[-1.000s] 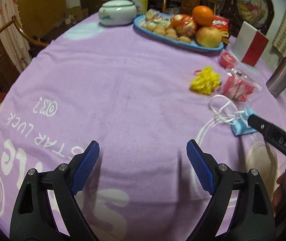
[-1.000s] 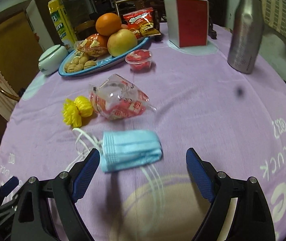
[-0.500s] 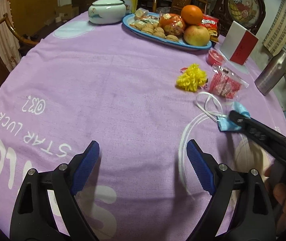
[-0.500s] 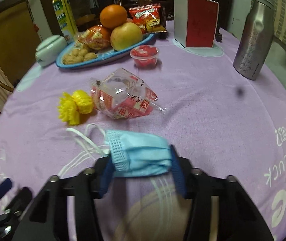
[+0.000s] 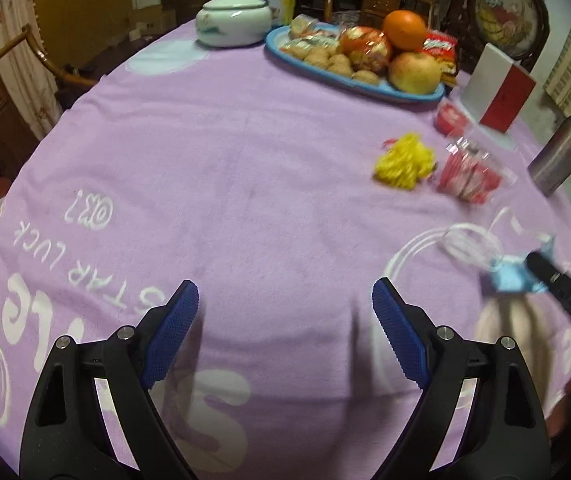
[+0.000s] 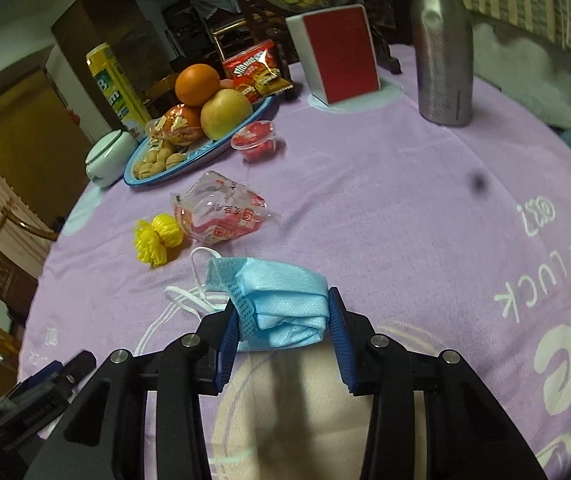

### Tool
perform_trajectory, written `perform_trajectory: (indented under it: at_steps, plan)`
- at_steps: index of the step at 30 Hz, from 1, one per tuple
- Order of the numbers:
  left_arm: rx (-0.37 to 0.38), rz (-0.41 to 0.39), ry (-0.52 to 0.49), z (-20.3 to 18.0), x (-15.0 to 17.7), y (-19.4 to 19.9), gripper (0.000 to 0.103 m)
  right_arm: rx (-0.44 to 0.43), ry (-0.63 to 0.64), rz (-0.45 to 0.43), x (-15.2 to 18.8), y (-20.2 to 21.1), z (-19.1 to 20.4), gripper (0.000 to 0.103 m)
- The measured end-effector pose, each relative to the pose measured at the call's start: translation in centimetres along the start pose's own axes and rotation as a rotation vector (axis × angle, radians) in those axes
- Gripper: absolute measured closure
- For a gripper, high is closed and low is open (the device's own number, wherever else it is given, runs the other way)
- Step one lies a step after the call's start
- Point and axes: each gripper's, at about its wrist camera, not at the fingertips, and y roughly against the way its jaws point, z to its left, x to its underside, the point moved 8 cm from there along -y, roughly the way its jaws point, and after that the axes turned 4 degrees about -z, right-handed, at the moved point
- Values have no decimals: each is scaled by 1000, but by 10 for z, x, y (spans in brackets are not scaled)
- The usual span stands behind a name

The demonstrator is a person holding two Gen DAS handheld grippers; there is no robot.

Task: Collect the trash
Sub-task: 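Grasp the blue face mask with the right gripper, then grasp the yellow flower with the left gripper while the right gripper holds the mask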

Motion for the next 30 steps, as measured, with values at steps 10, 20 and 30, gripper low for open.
perform_trajectory:
  at_steps: [10, 20, 30]
  plan:
    - [-97, -35, -229, -61, -60, -46, 17, -111, -69, 130, 16, -16, 5, 60]
    - [-125, -52, -327, -83, -83, -95, 17, -115, -66, 151, 20, -21, 8, 58]
    - [-47, -76, -343, -102, -95, -103, 17, -135, -54, 166, 23, -20, 15, 58]
